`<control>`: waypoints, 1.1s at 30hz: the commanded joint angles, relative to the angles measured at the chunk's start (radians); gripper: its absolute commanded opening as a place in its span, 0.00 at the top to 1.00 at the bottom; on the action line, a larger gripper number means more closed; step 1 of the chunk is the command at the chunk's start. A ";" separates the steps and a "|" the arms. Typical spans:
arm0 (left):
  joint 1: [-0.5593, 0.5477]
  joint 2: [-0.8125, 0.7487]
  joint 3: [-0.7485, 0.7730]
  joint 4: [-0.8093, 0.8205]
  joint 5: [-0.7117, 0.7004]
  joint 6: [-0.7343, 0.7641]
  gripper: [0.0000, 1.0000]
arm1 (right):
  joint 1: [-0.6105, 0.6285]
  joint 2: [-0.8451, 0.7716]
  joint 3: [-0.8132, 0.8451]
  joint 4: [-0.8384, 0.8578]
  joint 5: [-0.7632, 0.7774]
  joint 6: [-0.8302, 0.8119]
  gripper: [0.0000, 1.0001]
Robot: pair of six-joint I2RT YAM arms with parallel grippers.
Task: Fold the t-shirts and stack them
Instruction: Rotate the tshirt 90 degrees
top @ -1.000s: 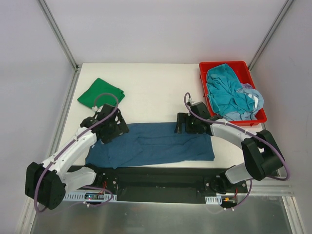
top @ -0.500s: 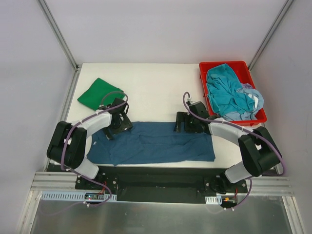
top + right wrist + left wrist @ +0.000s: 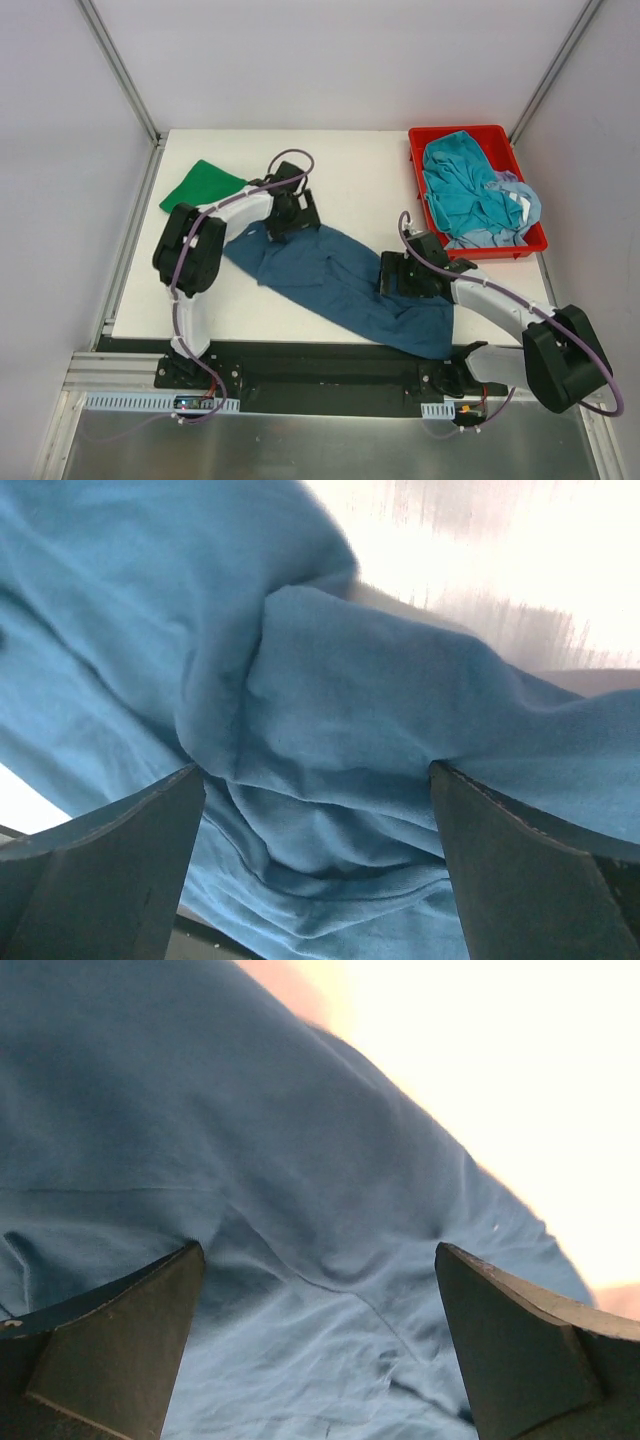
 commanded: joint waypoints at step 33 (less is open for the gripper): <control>0.121 0.832 1.283 0.416 0.107 0.004 0.01 | 0.324 0.091 0.143 0.197 -0.300 0.089 0.04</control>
